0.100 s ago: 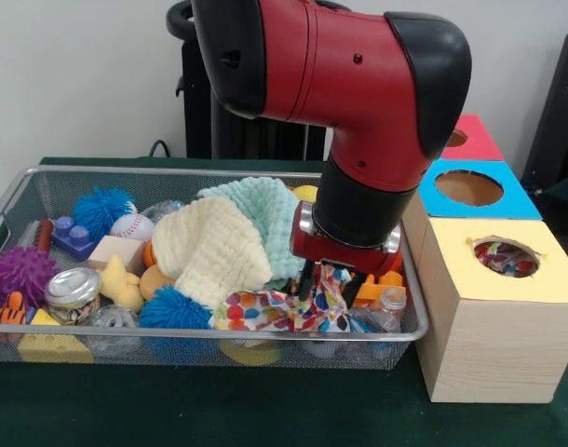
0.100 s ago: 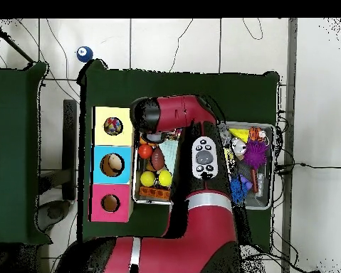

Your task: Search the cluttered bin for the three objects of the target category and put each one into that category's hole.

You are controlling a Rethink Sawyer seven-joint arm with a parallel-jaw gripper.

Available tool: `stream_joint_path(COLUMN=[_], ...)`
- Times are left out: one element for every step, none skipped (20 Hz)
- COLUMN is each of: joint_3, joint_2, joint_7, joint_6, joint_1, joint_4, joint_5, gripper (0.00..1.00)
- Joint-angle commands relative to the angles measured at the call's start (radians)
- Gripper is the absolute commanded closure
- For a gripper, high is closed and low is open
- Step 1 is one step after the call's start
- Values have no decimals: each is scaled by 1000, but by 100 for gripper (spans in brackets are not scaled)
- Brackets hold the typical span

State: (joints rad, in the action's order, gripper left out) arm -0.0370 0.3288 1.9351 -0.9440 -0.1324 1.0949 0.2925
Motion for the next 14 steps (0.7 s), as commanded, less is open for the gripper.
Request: stream_joint_path(joint_3=[4,6,6,6,2,0,-6,-11,-15,-22,-31,-37,-43,-48], joint_2=[-55,-57,-56,-54,-48,-45,-41,-39,-41,-48,-55,-58,-61,-62], joint_7=[-24,-21,-20,-20,-21,-22,-26,-29,-34,-45,-55,-61,-68,-72], joint_6=[-36,-48,-59,-77,-96,-105,-133,-158,-175,-200,-225,-250,-275,-301], joint_1=[15,16,18,19,21,22,23,23,22,19,14,13,12,10], joint_4=[83,77,72,62,51,46,29,9,-9,-39,-69,-96,-122,-148], joint_5=[69,65,60,55,46,40,30,23,18,14,8,4,1,-3], gripper=[100,100,100,100,100,100,100,100,100,100,100,100,100,100])
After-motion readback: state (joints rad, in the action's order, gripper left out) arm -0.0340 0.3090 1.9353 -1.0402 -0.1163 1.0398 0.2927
